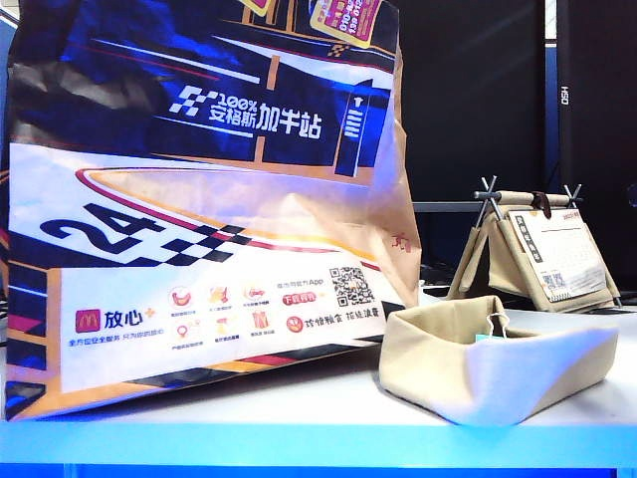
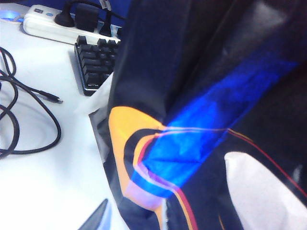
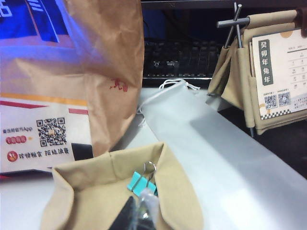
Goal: Open the paper bag and put two oranges into the paper bag.
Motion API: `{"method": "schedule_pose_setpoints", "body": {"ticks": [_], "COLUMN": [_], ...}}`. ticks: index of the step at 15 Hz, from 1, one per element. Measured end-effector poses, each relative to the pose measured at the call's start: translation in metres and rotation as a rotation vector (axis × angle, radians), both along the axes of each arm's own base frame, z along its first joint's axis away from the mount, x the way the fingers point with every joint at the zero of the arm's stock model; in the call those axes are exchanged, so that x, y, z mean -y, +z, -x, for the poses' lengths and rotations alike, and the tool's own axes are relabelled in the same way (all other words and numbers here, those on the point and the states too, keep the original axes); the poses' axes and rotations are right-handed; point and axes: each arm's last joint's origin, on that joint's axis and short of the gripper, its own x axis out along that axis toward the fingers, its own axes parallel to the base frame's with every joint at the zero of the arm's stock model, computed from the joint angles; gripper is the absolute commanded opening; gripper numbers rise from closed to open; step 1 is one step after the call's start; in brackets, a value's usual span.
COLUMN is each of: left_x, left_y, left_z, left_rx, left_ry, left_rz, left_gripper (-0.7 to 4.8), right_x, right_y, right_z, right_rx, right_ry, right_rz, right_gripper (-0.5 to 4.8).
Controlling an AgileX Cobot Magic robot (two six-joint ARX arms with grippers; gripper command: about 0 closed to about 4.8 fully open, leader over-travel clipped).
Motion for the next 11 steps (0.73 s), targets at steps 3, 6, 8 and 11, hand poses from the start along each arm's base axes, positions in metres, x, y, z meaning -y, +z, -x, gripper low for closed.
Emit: {"method": "schedule_pose_setpoints", "body": {"ticks": [3, 6, 8, 11], "left_x": [-0.003, -0.031, -0.035, -0.029], "left_y": [-0.012, -0.012, -0.012, -0.013], "left_z": [-0.003, -0.005, -0.005, -0.005], "left_rx": [0.029, 0.02, 0.018, 0.016], "left_ry": [0.024, 0.284, 0.376, 0.36], "left_rz": [0.01, 0.011, 0.001, -0.011], "left_gripper": [1.43, 1.44, 1.43, 1.44], "right_x": [0.008, 0.036, 0.048, 0.052], "right_y": [0.0, 0.0, 0.0, 0.0], "right_z": [-0.004, -0.013, -0.013, -0.013], "right_rx": [0.003, 0.003, 0.004, 0.005], "right_ry": [-0.084, -0.379, -0.522, -0.587], "right_rz": [-0.004, -0.005, -0.003, 0.002], "right_gripper": [-0.06, -0.05, -0.06, -0.05]}}
